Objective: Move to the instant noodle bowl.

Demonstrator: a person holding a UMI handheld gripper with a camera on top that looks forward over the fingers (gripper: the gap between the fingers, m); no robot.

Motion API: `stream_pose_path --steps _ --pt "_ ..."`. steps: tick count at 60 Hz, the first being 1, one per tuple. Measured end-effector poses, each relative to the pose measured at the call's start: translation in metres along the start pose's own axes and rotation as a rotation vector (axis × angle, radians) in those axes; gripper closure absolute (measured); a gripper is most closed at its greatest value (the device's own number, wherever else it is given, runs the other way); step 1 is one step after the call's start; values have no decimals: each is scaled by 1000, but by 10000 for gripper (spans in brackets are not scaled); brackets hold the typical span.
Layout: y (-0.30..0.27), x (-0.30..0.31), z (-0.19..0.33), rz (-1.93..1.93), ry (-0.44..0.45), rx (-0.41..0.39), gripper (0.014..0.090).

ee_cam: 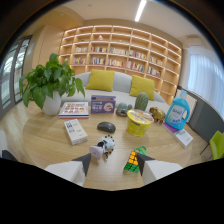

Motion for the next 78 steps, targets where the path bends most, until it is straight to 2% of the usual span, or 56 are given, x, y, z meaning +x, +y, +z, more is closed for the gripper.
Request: stream_pose_path --steps 6,20,31,39,54,68,78 --pt "1 2 -11 4 -3 9 190" --pt "8 48 -46 -17 25 11 191" --pt "17 90 -42 -7 55 -9 190" --pt "16 122 -16 -5 81 -26 191" --pt "-8 152 64 -11 68 -52 189" --pt "-38 166 141 -3 59 -50 187" --pt "-42 171 174 5 46 -66 189"
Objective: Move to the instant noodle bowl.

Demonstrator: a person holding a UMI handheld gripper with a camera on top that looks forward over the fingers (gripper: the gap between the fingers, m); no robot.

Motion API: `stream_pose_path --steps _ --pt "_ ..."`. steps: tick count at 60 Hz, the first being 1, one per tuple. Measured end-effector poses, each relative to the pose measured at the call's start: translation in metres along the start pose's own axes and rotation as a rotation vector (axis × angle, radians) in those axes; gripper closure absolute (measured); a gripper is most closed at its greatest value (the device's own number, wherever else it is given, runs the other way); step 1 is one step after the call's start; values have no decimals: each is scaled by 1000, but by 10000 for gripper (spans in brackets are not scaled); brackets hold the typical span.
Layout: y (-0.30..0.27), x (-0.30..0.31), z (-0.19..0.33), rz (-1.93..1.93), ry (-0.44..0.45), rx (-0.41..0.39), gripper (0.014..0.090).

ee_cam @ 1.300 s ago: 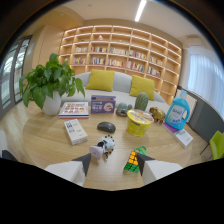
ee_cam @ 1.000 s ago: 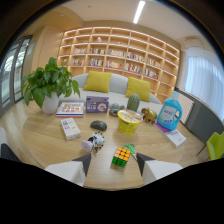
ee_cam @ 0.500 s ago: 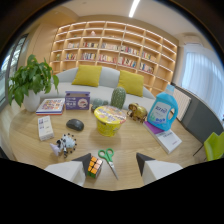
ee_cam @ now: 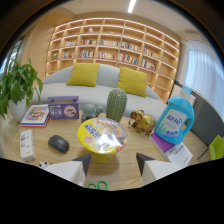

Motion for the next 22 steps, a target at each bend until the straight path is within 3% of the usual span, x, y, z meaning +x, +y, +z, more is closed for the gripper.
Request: stream_pose_path --steps 22 --pt "-3 -5 16 8 -19 3 188"
